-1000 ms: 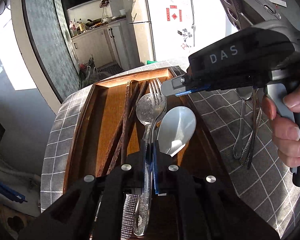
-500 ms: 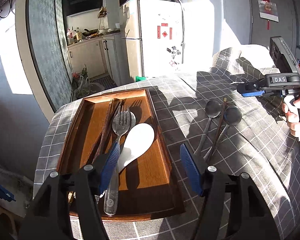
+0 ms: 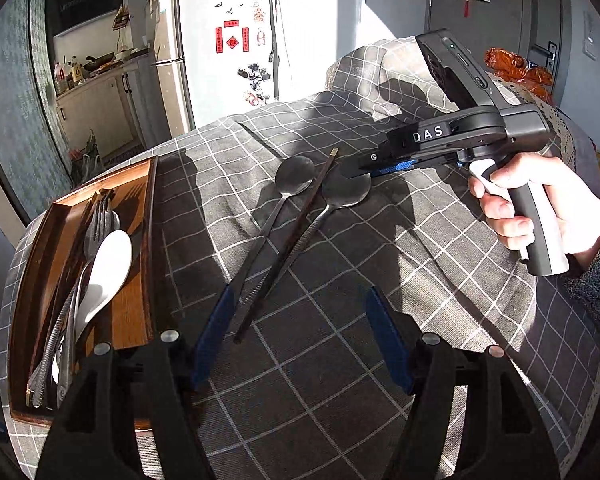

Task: Organize utensils
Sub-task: 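Grasp the dark spoon with the textured handle using the left gripper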

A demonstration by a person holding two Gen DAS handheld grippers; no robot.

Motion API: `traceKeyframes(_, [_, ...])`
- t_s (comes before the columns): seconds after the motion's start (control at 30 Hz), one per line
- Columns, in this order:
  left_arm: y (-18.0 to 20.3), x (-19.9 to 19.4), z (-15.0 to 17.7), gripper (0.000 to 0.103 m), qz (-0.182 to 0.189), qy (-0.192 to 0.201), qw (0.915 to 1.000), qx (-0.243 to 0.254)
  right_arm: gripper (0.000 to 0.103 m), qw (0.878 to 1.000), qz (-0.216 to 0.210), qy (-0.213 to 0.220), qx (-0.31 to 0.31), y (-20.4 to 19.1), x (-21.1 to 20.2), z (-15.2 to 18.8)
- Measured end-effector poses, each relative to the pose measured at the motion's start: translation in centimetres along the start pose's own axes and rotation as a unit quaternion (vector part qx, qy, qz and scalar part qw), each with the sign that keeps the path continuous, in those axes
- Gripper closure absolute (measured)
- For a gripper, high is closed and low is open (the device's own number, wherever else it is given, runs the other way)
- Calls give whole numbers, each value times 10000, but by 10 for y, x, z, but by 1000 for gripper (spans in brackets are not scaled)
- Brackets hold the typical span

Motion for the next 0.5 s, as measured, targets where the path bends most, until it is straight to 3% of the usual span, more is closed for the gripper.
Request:
traceKeyframes(0.03, [3,2,1,32,-5,-33,10000,56,80,10000,24,0,-26,0,2,1])
traceKeyframes(0.17, [11,14,2,32,57,-173,9997,136,98,9999,46,130,-18,2,-6,0])
traceKeyframes(0.33, [19,12,-6,32,454,-95,9989,46,100,9998,-175,47,35,6,-23,7])
traceKeyframes(0.5, [31,15,-12,32,324,-37,9993,209,102,9992,-325,247,13,5,-57,9])
Point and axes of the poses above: each gripper's, at about its wrist camera, not at the fingertips, and x roughly the way its jaws point, y to its right, z to its underside, the point moved 3 cm from there along x, roughly the way its jaws point, and after that the axes turned 11 degrees about -z, right-handed, at the moved point
